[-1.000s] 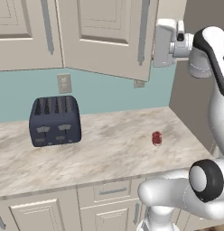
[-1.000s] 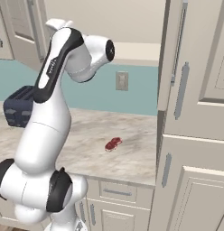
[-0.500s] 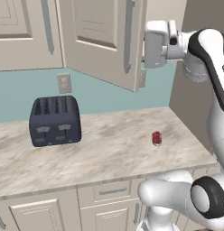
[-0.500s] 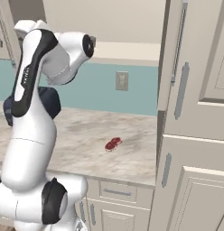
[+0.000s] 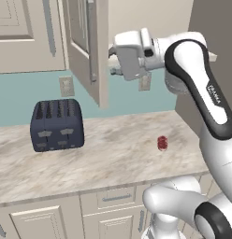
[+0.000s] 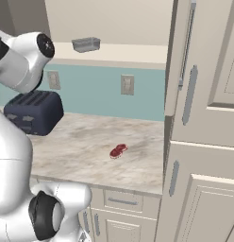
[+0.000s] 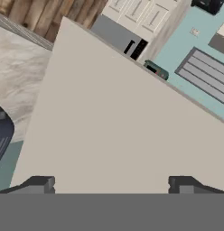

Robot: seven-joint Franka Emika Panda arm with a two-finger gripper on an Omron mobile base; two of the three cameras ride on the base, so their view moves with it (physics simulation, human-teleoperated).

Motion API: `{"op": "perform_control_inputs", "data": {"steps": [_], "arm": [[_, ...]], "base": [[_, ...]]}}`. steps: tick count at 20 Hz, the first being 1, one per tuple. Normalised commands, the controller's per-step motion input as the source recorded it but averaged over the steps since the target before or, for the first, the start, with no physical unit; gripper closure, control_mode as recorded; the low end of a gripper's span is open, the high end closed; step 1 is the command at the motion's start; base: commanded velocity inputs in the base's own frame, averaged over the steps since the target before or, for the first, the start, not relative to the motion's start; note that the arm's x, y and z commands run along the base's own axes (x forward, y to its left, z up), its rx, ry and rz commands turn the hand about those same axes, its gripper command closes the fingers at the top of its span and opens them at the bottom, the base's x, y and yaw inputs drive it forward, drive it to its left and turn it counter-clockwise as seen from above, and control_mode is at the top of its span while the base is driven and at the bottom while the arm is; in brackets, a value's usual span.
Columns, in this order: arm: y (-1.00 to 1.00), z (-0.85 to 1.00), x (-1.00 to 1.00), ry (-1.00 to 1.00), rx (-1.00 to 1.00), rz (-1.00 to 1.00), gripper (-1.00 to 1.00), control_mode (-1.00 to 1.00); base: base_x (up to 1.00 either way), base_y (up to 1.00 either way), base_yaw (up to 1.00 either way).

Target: Retrieve the tupperware from the cabinet, then place the raw meat into the tupperware to avoid contamination.

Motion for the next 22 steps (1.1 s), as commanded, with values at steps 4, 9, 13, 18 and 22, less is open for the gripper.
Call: {"op": "perform_control_inputs", "data": {"steps": [4, 9, 13, 18, 22], "arm": [[1.0, -0.27, -0.34, -0.03, -0.11, 0.02, -1.0, -1.0], [0.94, -0.2, -0.09, -0.04, -0.08, 0.0, -1.0, -1.0], [0.7, -0.13, 0.0, -0.03, -0.04, -0.02, -1.0, -1.0], [0.32, -0.06, 0.02, -0.01, -0.02, -0.08, -1.0, -1.0], [0.06, -0.02, 0.06, 0.0, -0.02, -0.06, -1.0, -1.0]], "base": [[0.0, 0.0, 0.0], [0.0, 0.0, 0.0], [0.0, 0.0, 0.0], [0.0, 0.0, 0.0], [0.0, 0.0, 0.0]]}}
